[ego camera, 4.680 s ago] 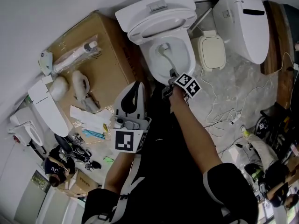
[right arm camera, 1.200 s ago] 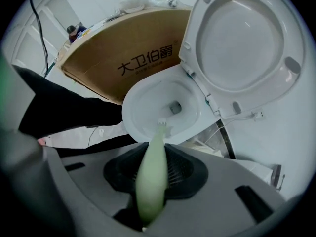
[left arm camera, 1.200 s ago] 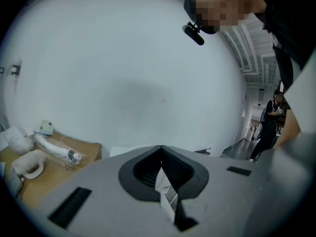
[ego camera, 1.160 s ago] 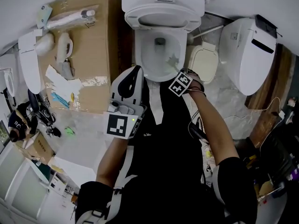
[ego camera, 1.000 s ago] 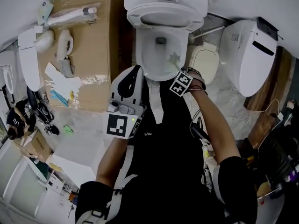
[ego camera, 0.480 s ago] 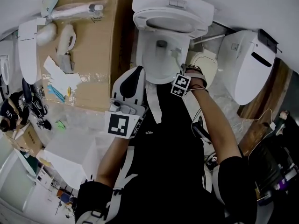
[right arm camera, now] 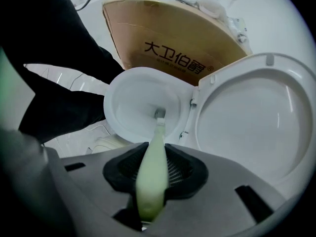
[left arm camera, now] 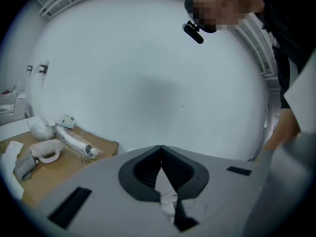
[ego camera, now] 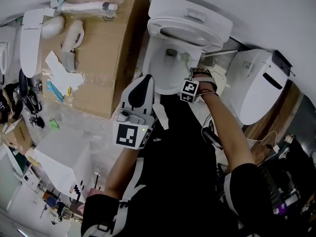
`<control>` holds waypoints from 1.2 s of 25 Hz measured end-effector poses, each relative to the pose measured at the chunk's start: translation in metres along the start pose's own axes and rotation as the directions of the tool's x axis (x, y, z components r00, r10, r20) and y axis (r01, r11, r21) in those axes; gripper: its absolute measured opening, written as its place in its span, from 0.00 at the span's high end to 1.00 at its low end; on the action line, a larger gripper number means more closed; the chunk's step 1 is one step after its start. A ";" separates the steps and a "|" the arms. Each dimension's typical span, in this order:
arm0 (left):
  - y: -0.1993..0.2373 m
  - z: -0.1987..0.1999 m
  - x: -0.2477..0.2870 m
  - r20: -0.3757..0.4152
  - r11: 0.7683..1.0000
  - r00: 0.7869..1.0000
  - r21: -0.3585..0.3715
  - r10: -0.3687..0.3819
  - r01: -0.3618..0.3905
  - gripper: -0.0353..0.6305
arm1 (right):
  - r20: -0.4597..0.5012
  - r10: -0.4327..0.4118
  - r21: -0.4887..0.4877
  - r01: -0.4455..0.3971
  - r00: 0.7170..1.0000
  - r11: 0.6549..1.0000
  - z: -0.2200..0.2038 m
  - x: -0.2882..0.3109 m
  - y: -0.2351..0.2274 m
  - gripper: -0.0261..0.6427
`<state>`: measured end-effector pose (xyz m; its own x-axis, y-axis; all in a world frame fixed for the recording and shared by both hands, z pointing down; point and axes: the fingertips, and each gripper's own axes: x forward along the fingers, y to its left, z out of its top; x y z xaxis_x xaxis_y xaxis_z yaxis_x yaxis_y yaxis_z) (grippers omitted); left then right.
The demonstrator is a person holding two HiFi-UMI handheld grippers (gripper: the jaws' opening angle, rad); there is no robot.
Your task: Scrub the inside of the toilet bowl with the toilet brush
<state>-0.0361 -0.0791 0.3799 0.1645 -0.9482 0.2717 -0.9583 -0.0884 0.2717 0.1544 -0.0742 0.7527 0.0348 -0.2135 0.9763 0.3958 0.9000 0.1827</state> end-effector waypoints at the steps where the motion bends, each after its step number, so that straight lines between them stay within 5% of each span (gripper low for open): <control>1: 0.003 0.000 -0.001 0.004 1.000 1.000 -0.004 0.014 -0.014 0.94 | -0.001 -0.006 -0.030 0.006 1.000 1.000 0.001 0.002 -0.003 0.80; 10: 0.023 -0.001 -0.018 0.031 0.992 0.993 -0.043 0.117 -0.116 0.94 | 0.004 -0.074 -0.312 0.072 0.997 0.947 0.023 0.009 -0.027 0.80; 25: 0.046 0.004 -0.053 0.073 0.978 0.976 -0.064 0.205 -0.200 0.94 | 0.070 -0.172 -0.464 0.185 0.983 0.866 0.080 -0.010 -0.054 0.80; 30: 0.048 0.008 -0.057 0.065 0.982 0.981 -0.060 0.184 -0.181 0.94 | 0.070 -0.154 -0.402 0.169 0.986 0.900 0.085 -0.017 -0.047 0.80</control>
<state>-0.0934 -0.0315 0.3702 -0.0306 -0.9661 0.2562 -0.9564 0.1027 0.2732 0.0576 -0.0807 0.7371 -0.0905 -0.3226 0.9422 0.7306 0.6214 0.2829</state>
